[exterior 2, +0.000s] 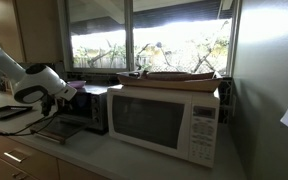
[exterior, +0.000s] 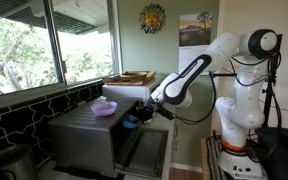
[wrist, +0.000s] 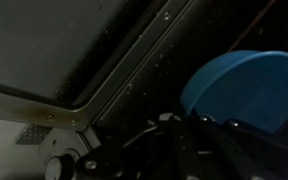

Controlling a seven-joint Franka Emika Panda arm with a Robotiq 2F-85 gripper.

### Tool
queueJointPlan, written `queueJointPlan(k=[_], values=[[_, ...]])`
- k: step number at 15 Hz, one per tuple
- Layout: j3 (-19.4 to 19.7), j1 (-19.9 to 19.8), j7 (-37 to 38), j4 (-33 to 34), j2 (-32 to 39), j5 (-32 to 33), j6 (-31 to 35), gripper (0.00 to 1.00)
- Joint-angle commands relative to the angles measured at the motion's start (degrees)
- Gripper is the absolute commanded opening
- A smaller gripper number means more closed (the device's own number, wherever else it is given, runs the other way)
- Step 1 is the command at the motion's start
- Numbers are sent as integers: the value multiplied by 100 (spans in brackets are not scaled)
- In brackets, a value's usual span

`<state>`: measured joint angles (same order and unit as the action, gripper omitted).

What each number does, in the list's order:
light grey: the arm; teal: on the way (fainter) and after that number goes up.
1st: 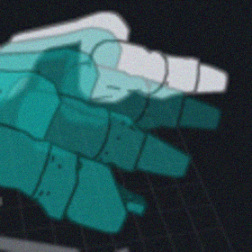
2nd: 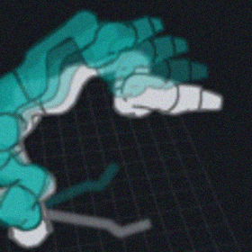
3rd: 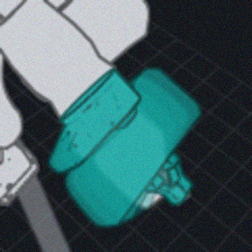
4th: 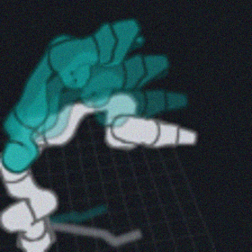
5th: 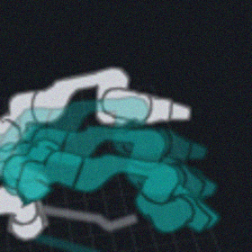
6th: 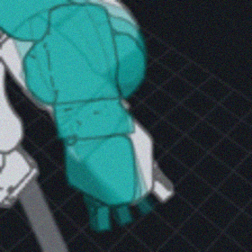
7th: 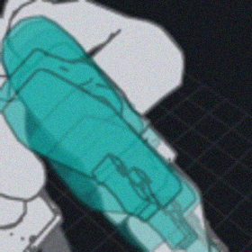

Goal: Remove the blue bowl from the oven and put it on top of the oven and the remove the purple bowl from the oven top and put it inside the oven

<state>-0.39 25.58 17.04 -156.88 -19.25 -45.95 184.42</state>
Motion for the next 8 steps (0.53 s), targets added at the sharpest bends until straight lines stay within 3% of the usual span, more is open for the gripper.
queueJointPlan(k=[1,3,4,6,8], values=[[-789,-1124,-157,-41,-211,351,-891,1],[-1238,-1802,-5,-30,-516,843,-1615,1],[-1238,-1835,242,-417,-1070,1243,-1930,1],[-1445,-2265,166,-43,-1222,1656,-2879,1],[-1321,-2236,101,-242,-1954,1995,-3774,1]])
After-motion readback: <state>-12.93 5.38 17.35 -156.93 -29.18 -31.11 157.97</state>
